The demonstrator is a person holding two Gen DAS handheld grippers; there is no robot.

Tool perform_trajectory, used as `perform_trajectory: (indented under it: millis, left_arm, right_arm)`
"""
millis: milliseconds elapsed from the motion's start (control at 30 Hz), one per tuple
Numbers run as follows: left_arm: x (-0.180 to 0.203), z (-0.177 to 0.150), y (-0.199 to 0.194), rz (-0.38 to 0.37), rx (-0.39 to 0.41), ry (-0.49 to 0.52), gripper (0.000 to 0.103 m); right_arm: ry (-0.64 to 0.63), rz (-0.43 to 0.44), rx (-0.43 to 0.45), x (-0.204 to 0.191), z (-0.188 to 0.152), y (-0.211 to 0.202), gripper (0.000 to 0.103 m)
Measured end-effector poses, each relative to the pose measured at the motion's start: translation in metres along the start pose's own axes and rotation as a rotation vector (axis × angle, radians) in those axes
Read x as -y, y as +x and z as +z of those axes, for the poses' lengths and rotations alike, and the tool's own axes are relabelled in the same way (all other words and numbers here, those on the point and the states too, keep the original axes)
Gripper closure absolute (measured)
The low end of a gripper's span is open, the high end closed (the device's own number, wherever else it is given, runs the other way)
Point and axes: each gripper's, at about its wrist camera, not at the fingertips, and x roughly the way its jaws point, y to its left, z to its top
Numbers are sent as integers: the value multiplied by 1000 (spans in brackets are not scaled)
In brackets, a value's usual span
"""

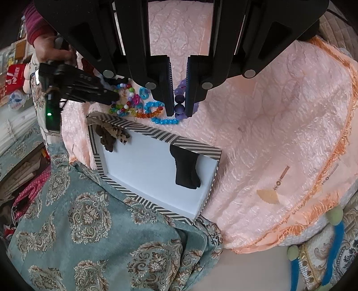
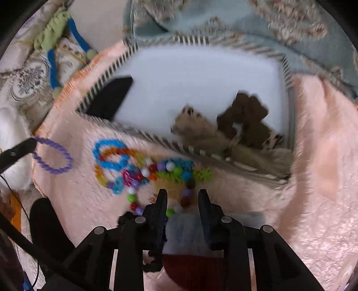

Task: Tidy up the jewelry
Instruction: 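Carry the purple bracelet into the tray with the left gripper while the right gripper places the multicolour one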

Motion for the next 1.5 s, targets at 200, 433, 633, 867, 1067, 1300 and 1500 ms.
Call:
perform_trajectory:
  millis: [200, 433, 633, 867, 1067, 1300, 1500]
  left_arm:
    - [-2, 1, -2, -2, 3, -4, 95]
    - [3, 13, -13, -13, 28, -2, 95]
    - [27, 34, -15, -13, 50, 47, 95]
    - [63, 66, 9, -23, 45, 106, 95]
    - [83, 99, 53, -29, 20, 104, 95]
    - [83, 138, 104, 9, 11, 82, 95]
    - [55, 155, 138, 94, -7, 42, 95]
  right_arm:
    - [-18, 14, 59, -1, 4, -1, 95]
    - [-36, 76, 209, -6, 4, -67, 95]
    - [-29, 84, 314, -2, 15, -115, 95]
    - [22, 65, 360, 16, 38, -128, 95]
    - [53, 32, 339, 30, 62, -101, 95]
    - [116, 40, 332, 52, 99, -68, 95]
    - [186, -7, 321, 84, 120, -41, 95]
